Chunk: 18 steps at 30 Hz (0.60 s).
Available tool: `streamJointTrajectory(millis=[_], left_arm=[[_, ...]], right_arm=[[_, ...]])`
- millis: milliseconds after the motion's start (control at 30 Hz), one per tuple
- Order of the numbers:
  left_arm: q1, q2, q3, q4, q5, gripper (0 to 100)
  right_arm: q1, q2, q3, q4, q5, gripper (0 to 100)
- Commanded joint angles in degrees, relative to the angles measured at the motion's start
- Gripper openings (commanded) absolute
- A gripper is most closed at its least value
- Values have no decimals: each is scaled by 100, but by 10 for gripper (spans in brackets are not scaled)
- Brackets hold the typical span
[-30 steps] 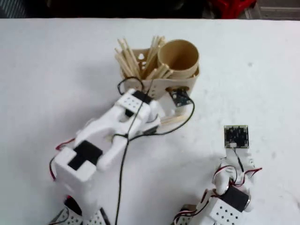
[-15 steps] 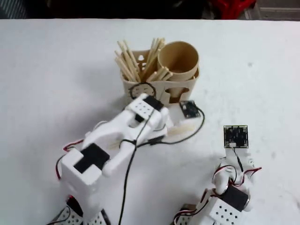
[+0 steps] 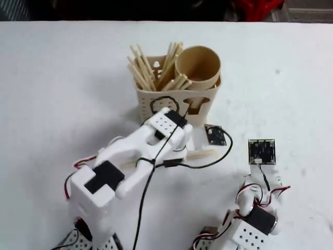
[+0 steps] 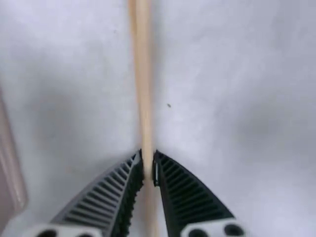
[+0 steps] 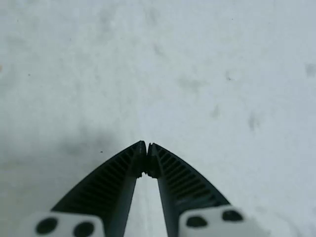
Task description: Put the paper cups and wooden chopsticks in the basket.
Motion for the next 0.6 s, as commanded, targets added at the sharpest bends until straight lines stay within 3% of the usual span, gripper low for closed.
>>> streamJointTrajectory(millis=[0,267,467,567], left_arm=[[31,-453,-105,70,-53,45],[-40,-1868,686,-158,202,20],[-40,-3653,1415,-404,352,22],[-22,-4716,1635,-642,774,23]], right_arm=[[-31,-48,26,22,-18,18],[-40,-48,26,22,-18,18],[-40,-48,26,22,-18,18],[-40,-48,26,22,-18,18]])
